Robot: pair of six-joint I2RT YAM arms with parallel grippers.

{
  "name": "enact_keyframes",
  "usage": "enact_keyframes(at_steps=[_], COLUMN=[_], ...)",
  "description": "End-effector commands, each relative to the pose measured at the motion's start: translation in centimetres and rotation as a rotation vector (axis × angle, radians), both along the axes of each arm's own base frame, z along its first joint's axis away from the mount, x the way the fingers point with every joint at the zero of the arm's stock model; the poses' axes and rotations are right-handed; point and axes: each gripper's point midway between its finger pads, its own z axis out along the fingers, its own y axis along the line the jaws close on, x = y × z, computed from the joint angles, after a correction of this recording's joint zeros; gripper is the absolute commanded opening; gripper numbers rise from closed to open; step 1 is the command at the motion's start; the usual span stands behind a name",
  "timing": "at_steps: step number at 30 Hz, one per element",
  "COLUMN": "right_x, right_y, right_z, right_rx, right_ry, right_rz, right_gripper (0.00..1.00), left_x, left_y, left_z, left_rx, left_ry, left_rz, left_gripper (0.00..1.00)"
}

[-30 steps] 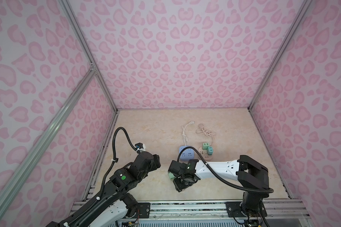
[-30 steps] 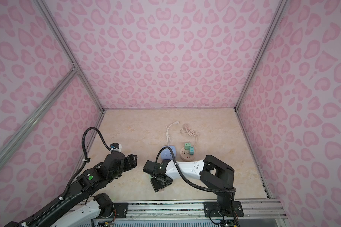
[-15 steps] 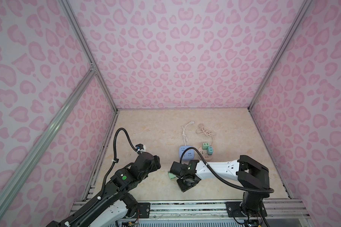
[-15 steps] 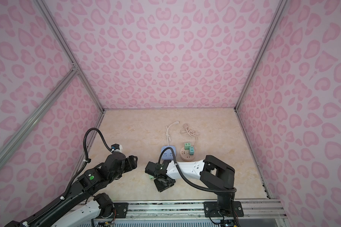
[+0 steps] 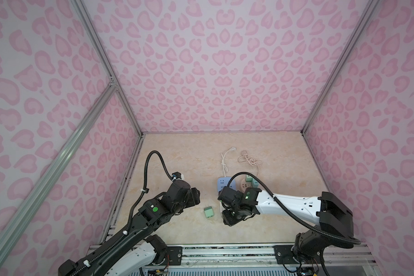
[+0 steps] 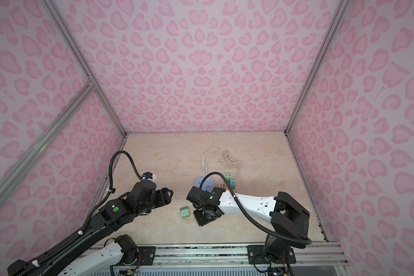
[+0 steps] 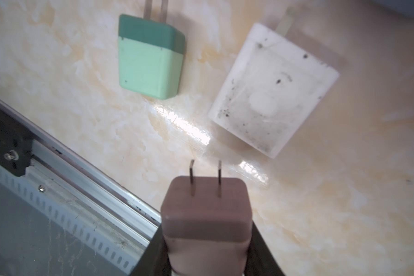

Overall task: Insert the plug
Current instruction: 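Close the right gripper on the pink cube adapter, then lift the pink adapter toward the left gripper while the left arm reaches to it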

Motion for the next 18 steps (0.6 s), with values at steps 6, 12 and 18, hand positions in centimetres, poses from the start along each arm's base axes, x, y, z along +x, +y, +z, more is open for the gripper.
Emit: enact_keyframes(at_steps=[6, 12, 18], right_x=[0.8, 0.8, 1.3], right_y=[-2.4, -2.7, -2.1], right_z=[4.5, 6.0, 7.5], right_rx=[0.051, 0.087, 0.129], right_ry=[-0.112, -0.157, -0.201], right_rz=[0.101, 0.136, 0.144], right_gripper=[0.27, 0.28, 0.29], left_x=[-1.5, -2.6, -3.7], left_y=[-6.3, -9.8, -12.1], left_z=[1.8, 3.8, 4.5], left_rx=[-0.238, -0.423, -0.522], left_ry=[0.097, 0.125, 0.165], left_rz=[-0.222, -0.352, -0.446], left_gripper=[0.73, 0.74, 0.73])
